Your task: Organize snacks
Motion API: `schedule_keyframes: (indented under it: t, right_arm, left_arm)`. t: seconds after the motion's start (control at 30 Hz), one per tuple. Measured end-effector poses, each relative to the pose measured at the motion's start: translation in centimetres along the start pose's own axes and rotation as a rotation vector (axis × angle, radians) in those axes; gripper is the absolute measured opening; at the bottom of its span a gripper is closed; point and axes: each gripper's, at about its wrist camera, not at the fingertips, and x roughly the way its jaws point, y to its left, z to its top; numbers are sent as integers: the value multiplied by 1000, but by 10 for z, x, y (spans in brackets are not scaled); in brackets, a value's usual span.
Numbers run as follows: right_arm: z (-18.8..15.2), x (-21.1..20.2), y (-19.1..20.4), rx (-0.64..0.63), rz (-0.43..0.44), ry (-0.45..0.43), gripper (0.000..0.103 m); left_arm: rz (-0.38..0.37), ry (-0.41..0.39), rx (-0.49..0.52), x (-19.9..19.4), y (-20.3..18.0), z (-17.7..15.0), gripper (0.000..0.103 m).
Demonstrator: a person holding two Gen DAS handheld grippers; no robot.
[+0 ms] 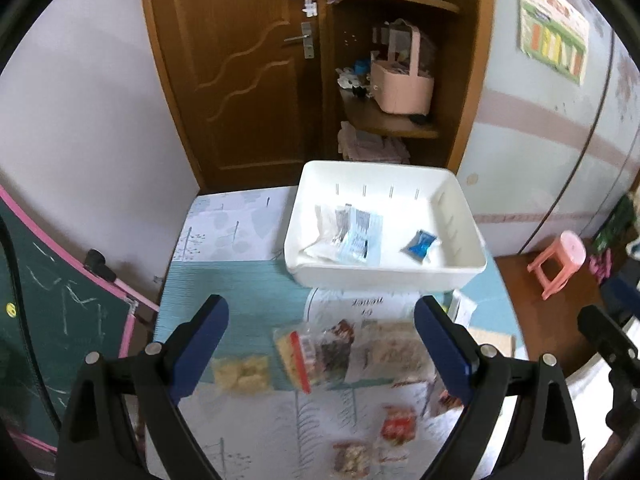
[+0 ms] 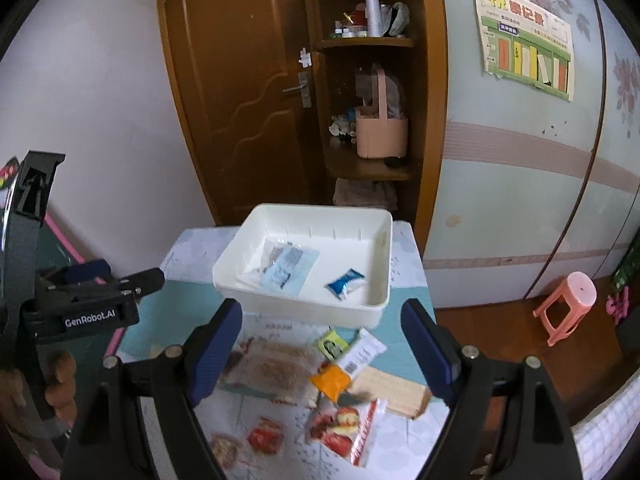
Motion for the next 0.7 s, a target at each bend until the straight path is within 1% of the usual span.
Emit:
schedule_keyframes:
  t: [0.1,0.23,0.37,0.47,0.6,0.7]
  right_arm:
    - [-18,4,-1,-14,-3,40,82]
    - [-46,20,-7,-7,-1,124,82]
    - [-68,36,-15,29,13,202,82]
    - [-84,46,-21,53,19,244,82]
    - [-104,56,-25,53,2,300,82]
    - [-116,65,-24,46,14,345,82]
  left_arm:
    - [7,15,34,1,-3,-16,94]
    - [12,63,51,10,-1,-39,94]
    - [21,122,46,25,9,-60,94]
    - [30,166,43,37,18,-76,94]
    - [48,230,22,54,36,-100,94]
    - [66,269,1,66,52,-116,94]
